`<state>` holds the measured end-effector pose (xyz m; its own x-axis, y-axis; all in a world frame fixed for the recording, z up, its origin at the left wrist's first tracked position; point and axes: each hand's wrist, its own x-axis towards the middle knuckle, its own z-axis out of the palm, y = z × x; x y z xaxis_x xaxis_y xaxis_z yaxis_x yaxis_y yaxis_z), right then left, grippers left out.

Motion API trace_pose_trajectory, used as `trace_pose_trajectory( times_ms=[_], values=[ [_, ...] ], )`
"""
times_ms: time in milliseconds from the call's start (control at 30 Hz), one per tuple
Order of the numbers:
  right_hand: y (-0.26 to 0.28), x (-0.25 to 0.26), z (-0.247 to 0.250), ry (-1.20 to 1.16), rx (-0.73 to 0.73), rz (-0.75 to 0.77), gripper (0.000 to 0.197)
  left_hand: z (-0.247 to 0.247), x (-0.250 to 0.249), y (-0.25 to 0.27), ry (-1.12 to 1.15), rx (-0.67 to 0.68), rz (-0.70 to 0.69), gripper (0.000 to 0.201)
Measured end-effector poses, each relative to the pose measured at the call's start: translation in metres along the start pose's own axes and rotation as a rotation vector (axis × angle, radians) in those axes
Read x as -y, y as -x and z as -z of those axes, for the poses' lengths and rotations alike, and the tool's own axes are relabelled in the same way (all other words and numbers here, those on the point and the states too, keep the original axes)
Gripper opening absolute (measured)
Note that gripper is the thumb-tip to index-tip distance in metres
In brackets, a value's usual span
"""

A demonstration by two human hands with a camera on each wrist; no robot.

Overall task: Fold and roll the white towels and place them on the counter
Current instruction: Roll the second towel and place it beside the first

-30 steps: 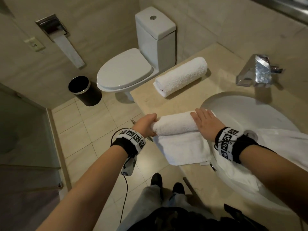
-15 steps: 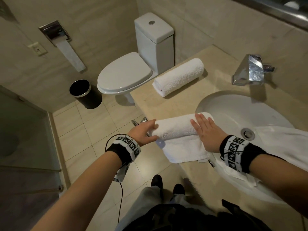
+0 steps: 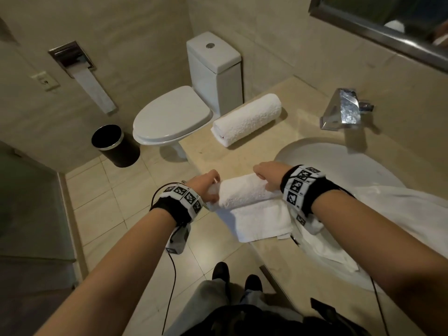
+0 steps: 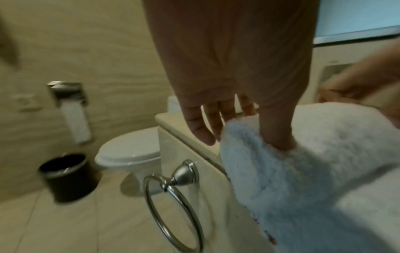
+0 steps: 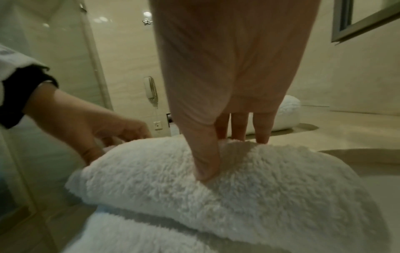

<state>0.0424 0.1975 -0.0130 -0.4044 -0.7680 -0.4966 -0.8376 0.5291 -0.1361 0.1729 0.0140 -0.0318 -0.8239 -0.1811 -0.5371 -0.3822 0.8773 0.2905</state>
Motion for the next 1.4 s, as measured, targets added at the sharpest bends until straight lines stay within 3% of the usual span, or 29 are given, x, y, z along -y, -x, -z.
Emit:
trace_pose_trajectory(
  times_ms=[67, 200, 333, 500, 667, 767, 867, 1000, 1167, 1267, 1400],
  values=[
    [-0.002, -0.002, -0.001, -0.053, -0.025, -0.012, 0.042, -0.005, 0.002, -0.001, 0.025, 0.052, 0.062, 0.064],
    [0.002, 0.0, -0.01, -0.088, -0.091, -0.016, 0.044, -0.015, 0.004, 0.002, 0.024, 0.068, 0.101, 0.057],
    [0.005, 0.002, -0.021, -0.036, -0.077, -0.01, 0.066, -0.025, 0.008, 0.008, 0.085, 0.025, 0.079, 0.052],
    [0.02, 0.009, -0.041, 0.039, -0.13, -0.014, 0.056, -0.035, -0.001, 0.019, 0.065, -0.088, 0.055, 0.055],
    [0.035, 0.012, -0.056, 0.075, -0.199, -0.026, 0.056, -0.044, -0.004, 0.031, 0.127, -0.193, 0.033, 0.06],
    [0.041, 0.014, -0.056, 0.146, -0.239, -0.028, 0.055, -0.042, -0.004, 0.038, 0.052, -0.23, 0.017, 0.063],
    [0.046, 0.013, -0.05, 0.087, -0.184, -0.042, 0.055, -0.039, -0.001, 0.043, 0.078, -0.24, -0.017, 0.065],
    [0.055, 0.015, -0.038, -0.276, 0.088, -0.052, 0.061, -0.04, 0.01, 0.052, 0.437, -0.221, -0.02, 0.051],
    [0.053, 0.024, -0.045, -0.303, 0.079, -0.093, 0.063, -0.064, 0.015, 0.053, 0.813, -0.169, 0.063, 0.062],
    [0.054, 0.027, -0.05, -0.306, 0.041, -0.141, 0.071, -0.076, 0.013, 0.048, 1.014, -0.205, 0.128, 0.065],
    [0.057, 0.029, -0.054, -0.397, 0.012, -0.231, 0.073, -0.082, 0.013, 0.041, 1.297, -0.232, 0.264, 0.054]
  ],
)
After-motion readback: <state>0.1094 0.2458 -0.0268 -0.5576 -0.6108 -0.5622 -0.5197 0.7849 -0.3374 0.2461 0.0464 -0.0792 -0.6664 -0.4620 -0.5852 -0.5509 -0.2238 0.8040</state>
